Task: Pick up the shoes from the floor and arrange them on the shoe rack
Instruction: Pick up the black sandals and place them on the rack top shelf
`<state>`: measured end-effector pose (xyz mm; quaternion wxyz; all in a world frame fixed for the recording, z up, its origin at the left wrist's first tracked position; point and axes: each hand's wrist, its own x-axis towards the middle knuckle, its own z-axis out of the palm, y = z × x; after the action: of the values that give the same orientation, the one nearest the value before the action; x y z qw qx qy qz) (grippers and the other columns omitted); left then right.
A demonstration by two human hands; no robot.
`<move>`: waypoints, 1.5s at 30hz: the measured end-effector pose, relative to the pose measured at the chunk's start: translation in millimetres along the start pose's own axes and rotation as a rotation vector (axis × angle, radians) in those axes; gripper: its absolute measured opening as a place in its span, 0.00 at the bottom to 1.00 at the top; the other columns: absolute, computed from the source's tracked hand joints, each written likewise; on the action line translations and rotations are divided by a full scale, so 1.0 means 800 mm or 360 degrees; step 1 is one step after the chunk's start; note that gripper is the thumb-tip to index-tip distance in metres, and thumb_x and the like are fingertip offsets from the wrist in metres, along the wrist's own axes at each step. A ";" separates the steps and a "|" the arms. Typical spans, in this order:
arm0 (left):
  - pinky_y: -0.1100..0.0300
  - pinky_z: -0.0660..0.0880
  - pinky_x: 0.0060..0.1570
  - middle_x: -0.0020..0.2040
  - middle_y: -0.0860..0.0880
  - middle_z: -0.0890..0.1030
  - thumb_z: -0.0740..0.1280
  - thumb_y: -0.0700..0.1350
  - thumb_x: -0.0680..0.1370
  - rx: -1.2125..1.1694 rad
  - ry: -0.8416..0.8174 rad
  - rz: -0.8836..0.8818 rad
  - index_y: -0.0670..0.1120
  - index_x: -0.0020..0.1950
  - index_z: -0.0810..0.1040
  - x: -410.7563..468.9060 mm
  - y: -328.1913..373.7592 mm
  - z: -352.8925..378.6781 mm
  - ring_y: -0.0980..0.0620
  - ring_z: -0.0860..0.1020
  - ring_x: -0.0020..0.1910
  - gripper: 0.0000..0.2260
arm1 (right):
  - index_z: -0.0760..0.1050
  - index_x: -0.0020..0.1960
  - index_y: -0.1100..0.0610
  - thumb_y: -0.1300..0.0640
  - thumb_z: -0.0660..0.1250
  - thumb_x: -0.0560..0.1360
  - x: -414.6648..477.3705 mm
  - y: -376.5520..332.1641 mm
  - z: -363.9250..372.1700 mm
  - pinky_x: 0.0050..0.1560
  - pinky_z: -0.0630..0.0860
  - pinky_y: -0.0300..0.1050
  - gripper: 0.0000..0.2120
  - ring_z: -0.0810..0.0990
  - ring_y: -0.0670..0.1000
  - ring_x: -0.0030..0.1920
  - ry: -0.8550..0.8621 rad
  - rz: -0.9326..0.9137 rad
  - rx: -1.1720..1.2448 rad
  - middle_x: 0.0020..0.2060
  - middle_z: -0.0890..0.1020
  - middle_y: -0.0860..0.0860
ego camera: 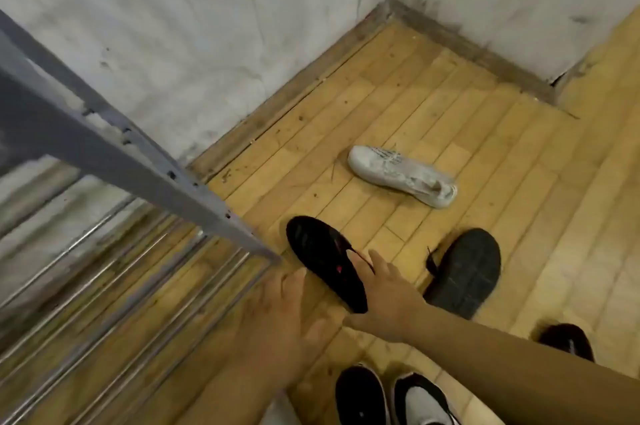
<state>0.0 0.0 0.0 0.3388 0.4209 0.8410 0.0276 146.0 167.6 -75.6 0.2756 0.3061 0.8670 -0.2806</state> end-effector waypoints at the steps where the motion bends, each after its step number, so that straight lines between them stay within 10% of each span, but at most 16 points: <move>1: 0.54 0.62 0.75 0.81 0.51 0.55 0.56 0.68 0.81 0.0005 -0.0046 -0.0028 0.54 0.83 0.48 0.001 -0.010 0.010 0.48 0.57 0.80 0.36 | 0.31 0.80 0.39 0.29 0.67 0.70 0.010 0.001 0.024 0.74 0.66 0.62 0.55 0.53 0.65 0.80 0.0005 0.0001 -0.0057 0.83 0.43 0.55; 7: 0.48 0.66 0.73 0.80 0.49 0.57 0.64 0.66 0.78 -0.0249 0.0144 -0.0302 0.56 0.82 0.53 -0.054 -0.049 0.050 0.47 0.62 0.77 0.37 | 0.36 0.82 0.39 0.39 0.72 0.72 0.004 0.004 0.010 0.62 0.76 0.59 0.54 0.68 0.63 0.67 0.0146 -0.0047 -0.0315 0.74 0.60 0.57; 12: 0.48 0.64 0.75 0.82 0.50 0.57 0.69 0.66 0.76 -0.0242 0.0318 -0.0217 0.58 0.84 0.51 -0.148 -0.021 0.015 0.47 0.60 0.79 0.43 | 0.56 0.81 0.47 0.39 0.76 0.68 -0.092 -0.051 -0.123 0.56 0.79 0.52 0.49 0.78 0.56 0.60 -0.0293 -0.0150 -0.0366 0.65 0.76 0.51; 16: 0.51 0.61 0.76 0.83 0.52 0.56 0.66 0.74 0.73 -0.0136 0.0417 -0.0078 0.57 0.84 0.50 -0.212 -0.008 -0.038 0.48 0.58 0.80 0.47 | 0.51 0.84 0.44 0.36 0.76 0.68 -0.189 -0.128 -0.199 0.71 0.70 0.55 0.52 0.67 0.58 0.75 -0.0443 -0.0447 -0.0664 0.79 0.65 0.48; 23: 0.48 0.64 0.76 0.80 0.57 0.61 0.65 0.80 0.68 0.0046 0.0432 0.0063 0.64 0.83 0.47 -0.369 -0.042 -0.141 0.52 0.62 0.78 0.50 | 0.56 0.79 0.37 0.41 0.80 0.68 -0.354 -0.277 -0.246 0.50 0.73 0.40 0.48 0.75 0.47 0.59 -0.0282 -0.1169 -0.0735 0.60 0.71 0.39; 35: 0.47 0.70 0.67 0.67 0.53 0.74 0.66 0.80 0.65 0.0296 0.0629 -0.0408 0.60 0.82 0.57 -0.508 -0.102 -0.105 0.47 0.72 0.68 0.50 | 0.52 0.75 0.25 0.43 0.79 0.72 -0.361 -0.322 -0.123 0.62 0.67 0.27 0.44 0.69 0.27 0.61 -0.0213 -0.1717 -0.0449 0.65 0.66 0.24; 45: 0.46 0.73 0.65 0.63 0.55 0.74 0.68 0.80 0.63 0.0062 0.0596 -0.0626 0.61 0.81 0.60 -0.586 -0.155 -0.088 0.48 0.73 0.65 0.51 | 0.52 0.81 0.34 0.36 0.72 0.75 -0.351 -0.385 -0.067 0.64 0.65 0.41 0.42 0.67 0.44 0.71 -0.0084 -0.1883 -0.0658 0.76 0.65 0.37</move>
<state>67.8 -403.5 269.5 0.1681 0.2434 0.9550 0.0225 103.9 -104.6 241.7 0.1483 -0.2924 0.9189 -0.2196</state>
